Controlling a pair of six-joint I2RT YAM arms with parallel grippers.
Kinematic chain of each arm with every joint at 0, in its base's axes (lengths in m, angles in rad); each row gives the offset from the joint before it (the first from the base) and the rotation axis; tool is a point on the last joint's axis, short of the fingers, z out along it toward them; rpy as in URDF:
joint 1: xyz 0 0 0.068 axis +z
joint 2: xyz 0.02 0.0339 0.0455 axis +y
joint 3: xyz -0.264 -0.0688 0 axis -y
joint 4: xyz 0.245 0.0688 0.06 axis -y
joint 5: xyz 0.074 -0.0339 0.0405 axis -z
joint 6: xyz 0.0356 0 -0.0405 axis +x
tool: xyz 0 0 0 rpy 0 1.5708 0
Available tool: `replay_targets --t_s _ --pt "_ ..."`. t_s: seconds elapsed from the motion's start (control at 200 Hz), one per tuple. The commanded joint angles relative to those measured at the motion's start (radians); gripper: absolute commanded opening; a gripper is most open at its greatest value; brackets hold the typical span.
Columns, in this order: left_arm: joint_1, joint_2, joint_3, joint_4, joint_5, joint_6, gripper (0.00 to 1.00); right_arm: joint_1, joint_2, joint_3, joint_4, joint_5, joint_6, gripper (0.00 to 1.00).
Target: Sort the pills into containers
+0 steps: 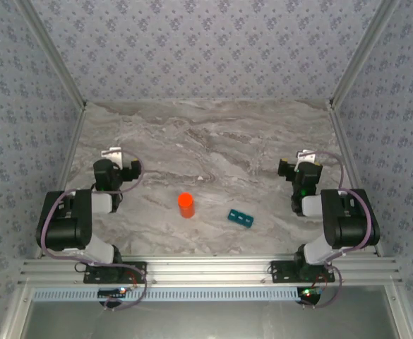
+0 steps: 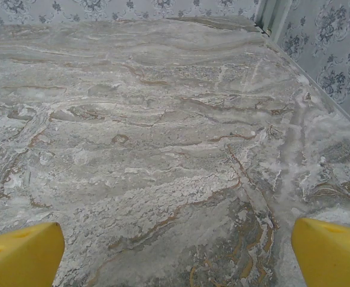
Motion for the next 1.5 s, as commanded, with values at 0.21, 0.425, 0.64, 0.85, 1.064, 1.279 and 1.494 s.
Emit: replay_targets --t_s 0.21,0.425,0.64,0.85,1.064,1.279,1.494 --pt "0.004 0.006 0.012 0.000 0.004 -0.004 0.98 -0.006 0.003 0.019 0.000 -0.011 -0.026 1.00" --pt "0.004 0.006 0.014 -0.002 0.005 -0.004 0.98 -0.006 0.001 0.017 0.001 -0.011 -0.026 0.99" --pt "0.009 0.009 0.017 -0.007 -0.007 -0.017 0.98 -0.006 0.001 0.016 0.005 -0.010 -0.026 1.00" --pt "0.009 0.007 0.020 -0.014 -0.009 -0.015 0.98 -0.011 0.002 0.017 -0.001 -0.020 -0.023 0.99" --pt "0.005 0.006 0.015 -0.007 -0.015 -0.014 0.98 -0.009 -0.009 0.013 0.005 -0.008 -0.022 1.00" --pt "0.004 -0.084 0.107 -0.242 -0.029 -0.018 0.98 -0.006 -0.190 0.079 -0.253 0.077 0.000 1.00" --pt "0.003 -0.173 0.145 -0.407 -0.082 -0.061 0.98 -0.047 -0.304 0.239 -0.651 0.097 0.248 0.99"
